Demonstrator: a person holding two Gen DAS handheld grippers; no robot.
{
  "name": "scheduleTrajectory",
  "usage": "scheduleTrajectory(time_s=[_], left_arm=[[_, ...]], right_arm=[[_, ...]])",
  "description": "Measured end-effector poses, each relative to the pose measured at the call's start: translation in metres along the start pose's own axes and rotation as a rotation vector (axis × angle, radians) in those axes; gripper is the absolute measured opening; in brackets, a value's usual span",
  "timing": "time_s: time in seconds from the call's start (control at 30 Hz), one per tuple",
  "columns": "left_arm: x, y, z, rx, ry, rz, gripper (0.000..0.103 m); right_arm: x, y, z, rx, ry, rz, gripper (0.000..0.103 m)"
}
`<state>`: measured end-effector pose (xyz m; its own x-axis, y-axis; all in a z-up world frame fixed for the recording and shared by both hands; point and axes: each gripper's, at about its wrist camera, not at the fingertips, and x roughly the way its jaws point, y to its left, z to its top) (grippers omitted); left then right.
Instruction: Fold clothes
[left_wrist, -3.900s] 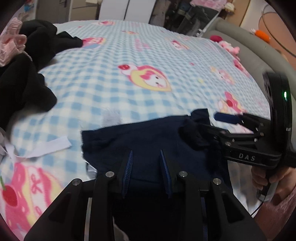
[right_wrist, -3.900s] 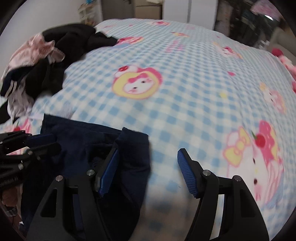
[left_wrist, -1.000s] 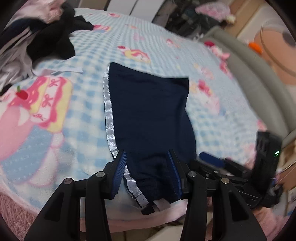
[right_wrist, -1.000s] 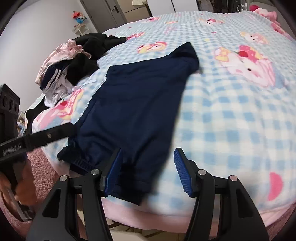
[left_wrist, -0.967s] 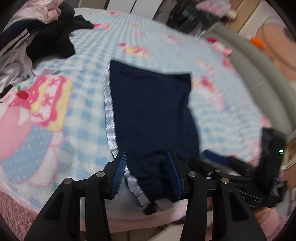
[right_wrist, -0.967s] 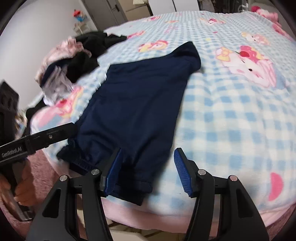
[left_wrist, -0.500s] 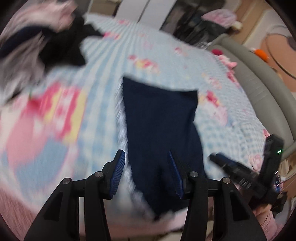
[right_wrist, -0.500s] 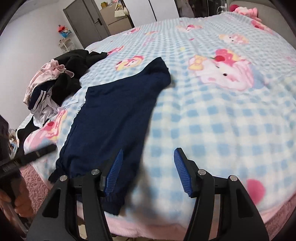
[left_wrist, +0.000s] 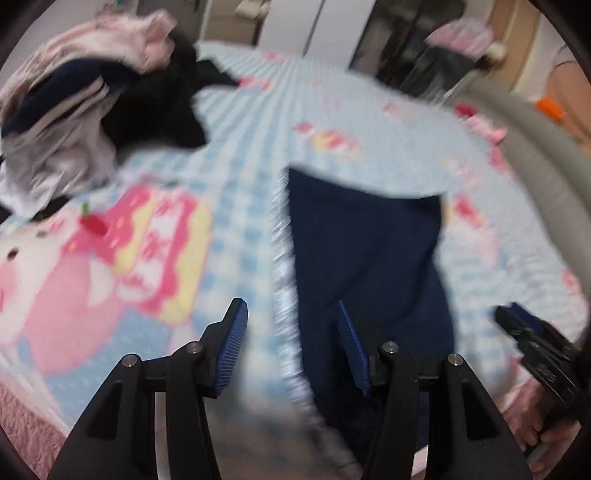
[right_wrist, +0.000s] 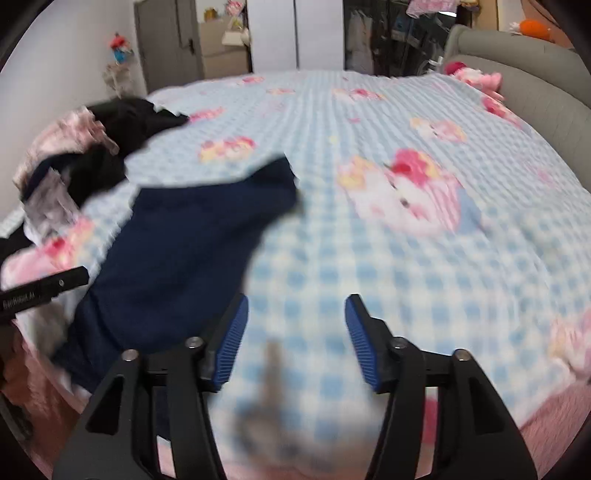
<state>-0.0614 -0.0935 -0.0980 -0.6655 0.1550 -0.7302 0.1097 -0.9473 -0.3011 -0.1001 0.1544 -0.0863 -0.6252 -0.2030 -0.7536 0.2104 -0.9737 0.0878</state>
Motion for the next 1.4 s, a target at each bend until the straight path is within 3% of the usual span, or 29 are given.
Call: scheduleTrajectory(time_s=[0.1, 0.23, 0.37, 0.47, 0.53, 0.63, 0.73, 0.83, 1.0, 1.1, 1.2, 1.3, 1.4], left_arm=[[0.014, -0.015, -0.007, 0.06, 0.052, -0.002, 0.054], [0.033, -0.025, -0.014, 0.147, 0.123, 0.113, 0.057], [0.02, 0.002, -0.009, 0.023, 0.106, 0.092, 0.057], [0.01, 0.019, -0.004, -0.064, 0.048, 0.064, 0.057], [0.005, 0.019, 0.0, -0.101, 0.014, -0.029, 0.058], [0.013, -0.001, -0.004, -0.026, 0.048, -0.053, 0.06], [0.03, -0.024, -0.018, 0.114, 0.121, 0.046, 0.06], [0.027, -0.028, -0.028, 0.145, 0.112, 0.152, 0.068], [0.004, -0.004, -0.028, 0.01, 0.081, 0.107, 0.068], [-0.006, -0.004, -0.03, 0.005, 0.067, 0.044, 0.067], [-0.013, -0.012, -0.033, 0.031, 0.065, -0.039, 0.067], [-0.011, -0.031, -0.04, 0.08, 0.067, 0.005, 0.067], [0.0, -0.04, -0.044, 0.122, 0.096, 0.079, 0.067]], right_arm=[[0.013, 0.009, 0.009, 0.006, 0.026, 0.086, 0.059], [0.051, 0.029, -0.006, -0.049, 0.12, 0.061, 0.058], [0.044, 0.017, -0.018, -0.012, 0.109, 0.052, 0.058], [0.03, -0.012, -0.014, 0.138, 0.061, 0.171, 0.059], [0.026, -0.02, -0.008, 0.178, 0.051, 0.199, 0.059], [0.026, -0.004, -0.007, 0.09, 0.048, 0.16, 0.06], [0.034, 0.015, -0.016, -0.001, 0.091, 0.145, 0.059], [0.039, 0.021, -0.023, -0.043, 0.107, 0.133, 0.06], [0.032, 0.003, -0.021, -0.043, 0.09, -0.001, 0.059], [0.022, -0.011, -0.02, 0.022, 0.069, 0.052, 0.06], [0.008, -0.002, -0.021, -0.01, 0.03, 0.118, 0.06], [0.007, 0.018, -0.026, -0.079, 0.043, 0.163, 0.061], [0.024, 0.028, -0.035, -0.145, 0.109, 0.082, 0.06]])
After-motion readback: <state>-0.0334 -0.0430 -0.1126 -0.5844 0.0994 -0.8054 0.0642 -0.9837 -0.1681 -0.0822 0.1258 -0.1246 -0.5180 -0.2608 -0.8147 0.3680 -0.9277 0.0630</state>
